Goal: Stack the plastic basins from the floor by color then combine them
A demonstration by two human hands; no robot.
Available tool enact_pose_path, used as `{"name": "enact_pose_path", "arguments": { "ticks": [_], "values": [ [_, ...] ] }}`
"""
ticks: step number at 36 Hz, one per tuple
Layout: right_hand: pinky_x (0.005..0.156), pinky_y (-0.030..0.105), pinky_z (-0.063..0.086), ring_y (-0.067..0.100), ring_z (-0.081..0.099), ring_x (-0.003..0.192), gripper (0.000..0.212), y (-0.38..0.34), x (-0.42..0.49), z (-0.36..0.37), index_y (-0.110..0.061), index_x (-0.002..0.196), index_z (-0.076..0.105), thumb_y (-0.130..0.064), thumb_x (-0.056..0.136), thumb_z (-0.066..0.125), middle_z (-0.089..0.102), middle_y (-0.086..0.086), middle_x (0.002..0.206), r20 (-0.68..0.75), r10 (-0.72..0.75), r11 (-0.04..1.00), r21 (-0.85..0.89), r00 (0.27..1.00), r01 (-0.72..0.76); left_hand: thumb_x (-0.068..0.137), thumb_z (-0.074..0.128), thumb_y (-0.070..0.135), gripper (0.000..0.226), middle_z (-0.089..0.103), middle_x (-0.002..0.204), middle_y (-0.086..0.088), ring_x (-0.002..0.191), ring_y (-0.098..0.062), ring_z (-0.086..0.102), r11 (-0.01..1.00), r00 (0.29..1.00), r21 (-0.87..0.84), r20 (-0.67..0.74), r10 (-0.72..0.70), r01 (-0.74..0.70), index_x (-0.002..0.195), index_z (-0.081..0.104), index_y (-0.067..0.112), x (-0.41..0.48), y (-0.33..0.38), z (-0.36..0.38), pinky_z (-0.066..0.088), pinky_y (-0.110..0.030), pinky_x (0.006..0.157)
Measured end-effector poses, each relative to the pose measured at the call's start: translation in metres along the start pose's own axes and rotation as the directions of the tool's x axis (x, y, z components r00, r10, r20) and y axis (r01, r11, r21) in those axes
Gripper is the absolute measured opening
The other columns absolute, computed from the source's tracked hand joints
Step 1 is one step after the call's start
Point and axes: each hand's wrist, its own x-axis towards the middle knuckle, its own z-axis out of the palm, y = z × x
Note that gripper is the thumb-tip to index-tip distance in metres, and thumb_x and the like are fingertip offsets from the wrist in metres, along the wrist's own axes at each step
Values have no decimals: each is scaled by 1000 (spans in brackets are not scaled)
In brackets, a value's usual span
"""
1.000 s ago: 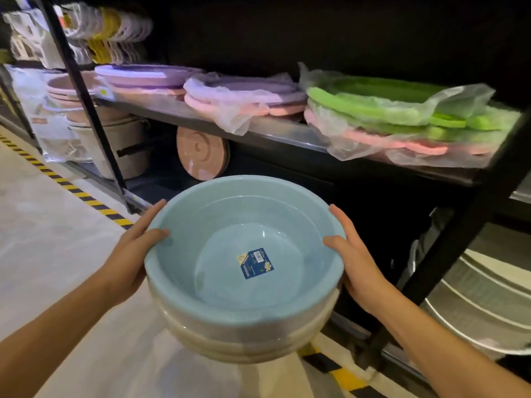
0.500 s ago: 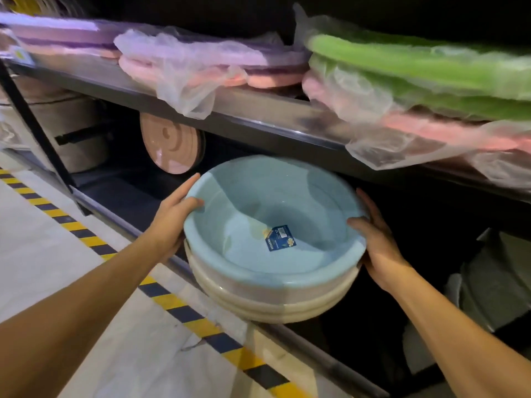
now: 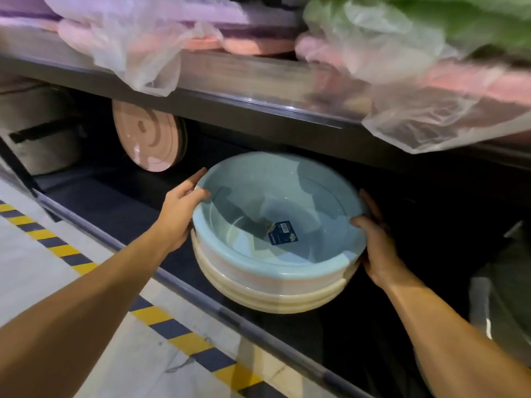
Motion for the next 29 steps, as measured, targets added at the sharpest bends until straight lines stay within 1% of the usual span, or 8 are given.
{"name": "enact_pose_path", "arguments": {
  "ticks": [2, 6, 10, 16, 20, 25, 27, 29],
  "values": [
    [90, 37, 53, 18, 66, 115, 64, 8, 2, -2, -47, 140, 52, -7, 89, 55, 68, -6, 129, 3, 9, 1000, -1, 1000, -9, 87, 58, 5, 50, 66, 130, -2, 105, -26, 70, 1000, 1000, -16, 7, -1, 1, 129, 60, 32, 4, -7, 1, 57, -44, 88],
    [96, 39, 53, 16, 64, 118, 63, 22, 0, -6, -49, 139, 53, -9, 90, 56, 66, -10, 131, -11, 37, 999, -13, 999, -37, 85, 61, 8, 43, 60, 138, 1, 108, -26, 69, 1000, 1000, -8, 0, 1, -1, 118, 68, 35, 7, -23, 0, 57, -46, 90],
    [92, 37, 54, 15, 65, 115, 63, 28, 0, -6, -46, 140, 53, -7, 91, 56, 67, -11, 127, -21, 32, 999, -18, 999, -32, 86, 59, 5, 54, 66, 128, 1, 105, -25, 70, 1000, 999, 9, -30, -15, 15, 136, 59, 26, 7, -34, 0, 57, -46, 90],
    [88, 36, 56, 11, 67, 108, 66, 31, 1, -4, -50, 137, 54, -4, 90, 56, 70, -17, 119, -14, 41, 998, -47, 999, -41, 87, 58, 6, 57, 70, 122, 2, 104, -23, 71, 999, 999, 35, -46, -15, 16, 140, 56, 27, 2, -36, -3, 58, -45, 90],
    [91, 39, 56, 11, 66, 111, 68, 33, 0, -3, -52, 138, 53, -4, 89, 57, 68, -19, 123, -11, 52, 997, -60, 999, -52, 89, 56, 6, 55, 72, 117, 2, 101, -26, 72, 999, 999, 27, -30, -19, 20, 138, 57, 31, -5, -41, -6, 59, -45, 85],
    [91, 40, 56, 12, 65, 112, 69, 29, 0, -3, -55, 138, 50, -6, 90, 58, 64, -20, 126, -2, 59, 995, -84, 998, -59, 86, 58, 7, 59, 69, 122, -1, 101, -28, 72, 996, 999, 84, -21, -33, 35, 139, 55, 32, -3, -39, -12, 59, -47, 85],
    [91, 38, 56, 11, 65, 113, 70, 26, -2, -4, -55, 140, 48, -6, 90, 59, 64, -20, 127, 11, 65, 991, -116, 998, -63, 87, 60, 4, 61, 71, 118, 2, 98, -23, 73, 987, 999, 158, -31, -21, 25, 141, 54, 31, -3, -35, -13, 60, -42, 82],
    [92, 37, 55, 10, 64, 112, 71, 19, -6, -6, -51, 144, 44, -7, 91, 60, 62, -14, 130, 22, 67, 985, -161, 998, -63, 89, 61, 4, 59, 69, 117, 10, 99, -9, 71, 957, 999, 290, -28, 41, -31, 143, 52, 27, -4, -27, -14, 59, -27, 80]
  ]
}}
